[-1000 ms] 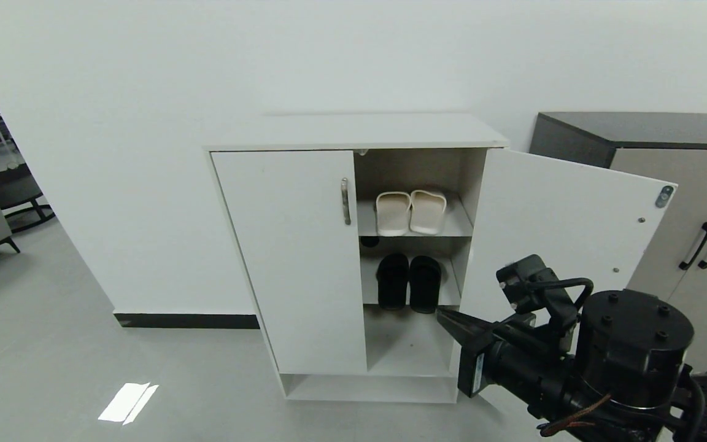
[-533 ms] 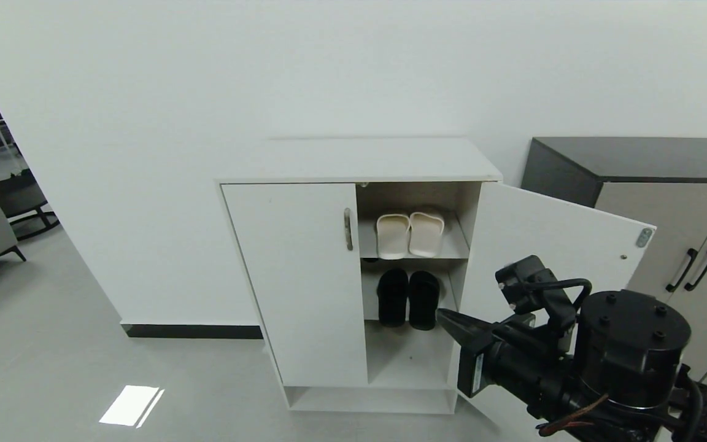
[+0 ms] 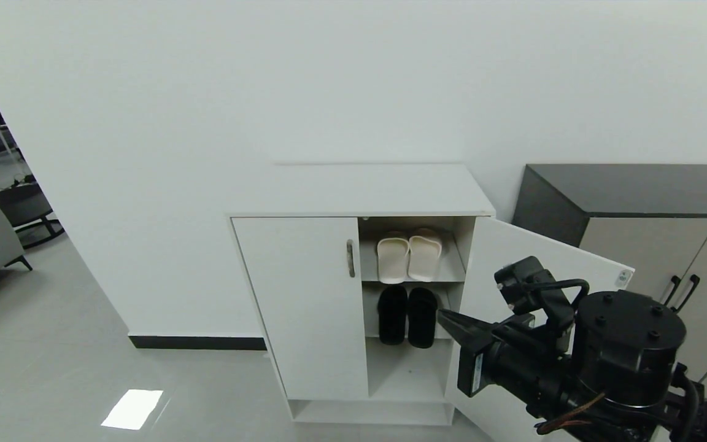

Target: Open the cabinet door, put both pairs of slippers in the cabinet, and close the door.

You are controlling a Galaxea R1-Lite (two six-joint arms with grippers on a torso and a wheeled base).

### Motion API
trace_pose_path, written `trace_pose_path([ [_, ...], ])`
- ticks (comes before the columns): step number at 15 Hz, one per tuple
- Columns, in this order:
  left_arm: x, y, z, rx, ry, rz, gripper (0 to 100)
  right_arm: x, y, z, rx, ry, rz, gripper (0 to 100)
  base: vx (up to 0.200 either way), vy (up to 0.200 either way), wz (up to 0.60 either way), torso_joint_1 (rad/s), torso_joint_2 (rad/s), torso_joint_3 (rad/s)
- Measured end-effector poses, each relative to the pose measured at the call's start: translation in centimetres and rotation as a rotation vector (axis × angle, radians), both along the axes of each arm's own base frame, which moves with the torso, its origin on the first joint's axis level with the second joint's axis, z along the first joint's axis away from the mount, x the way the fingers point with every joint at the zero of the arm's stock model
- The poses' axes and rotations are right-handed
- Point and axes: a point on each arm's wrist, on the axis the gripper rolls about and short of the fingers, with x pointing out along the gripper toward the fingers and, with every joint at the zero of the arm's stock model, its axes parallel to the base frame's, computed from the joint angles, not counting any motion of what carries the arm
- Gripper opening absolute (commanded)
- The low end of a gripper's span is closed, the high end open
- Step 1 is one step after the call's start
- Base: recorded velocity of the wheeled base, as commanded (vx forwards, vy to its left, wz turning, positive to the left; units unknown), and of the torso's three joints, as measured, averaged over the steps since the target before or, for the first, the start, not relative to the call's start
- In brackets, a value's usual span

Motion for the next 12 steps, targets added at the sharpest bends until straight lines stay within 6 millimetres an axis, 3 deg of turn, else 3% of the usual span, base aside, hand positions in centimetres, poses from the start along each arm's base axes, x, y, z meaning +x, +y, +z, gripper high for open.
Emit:
trace_pose_path([
  [5,0.0,0.0,0.0,0.0,0.0,0.0,0,0.0,-0.1,-0.5,-0.042,-0.006,0.001,0,0.0,0.0,0.0,0.252,-0.54,-0.285],
  [12,0.0,0.0,0.0,0.0,0.0,0.0,0,0.3,-1.3,-1.9,-0.159,-0.023,-0.019,0,0.0,0.0,0.0,0.03,-0.07,-0.034],
])
